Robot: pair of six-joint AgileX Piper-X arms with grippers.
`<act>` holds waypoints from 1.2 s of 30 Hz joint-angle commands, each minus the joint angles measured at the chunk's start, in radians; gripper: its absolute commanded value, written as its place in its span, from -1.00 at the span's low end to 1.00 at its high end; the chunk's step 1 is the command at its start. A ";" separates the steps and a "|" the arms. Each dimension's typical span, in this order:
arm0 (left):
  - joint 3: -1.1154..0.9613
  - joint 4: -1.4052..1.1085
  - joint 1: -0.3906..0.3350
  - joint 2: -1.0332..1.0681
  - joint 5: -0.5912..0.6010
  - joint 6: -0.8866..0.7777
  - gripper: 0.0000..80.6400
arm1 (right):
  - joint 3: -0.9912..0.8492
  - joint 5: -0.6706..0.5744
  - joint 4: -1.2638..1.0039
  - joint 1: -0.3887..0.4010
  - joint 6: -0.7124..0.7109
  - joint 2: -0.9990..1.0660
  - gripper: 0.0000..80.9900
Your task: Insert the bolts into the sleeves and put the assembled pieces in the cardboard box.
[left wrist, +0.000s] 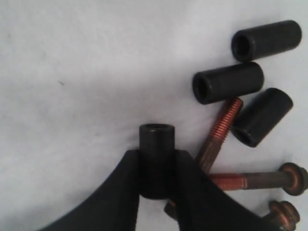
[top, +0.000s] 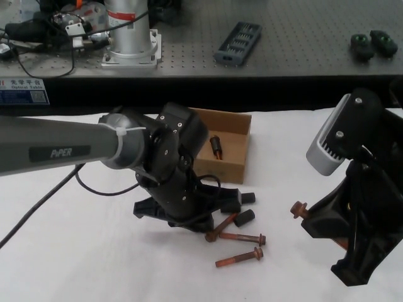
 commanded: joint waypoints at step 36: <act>0.370 -0.104 0.054 -0.779 0.591 0.511 -0.98 | -0.004 -0.240 -0.725 -0.058 0.674 0.072 -0.95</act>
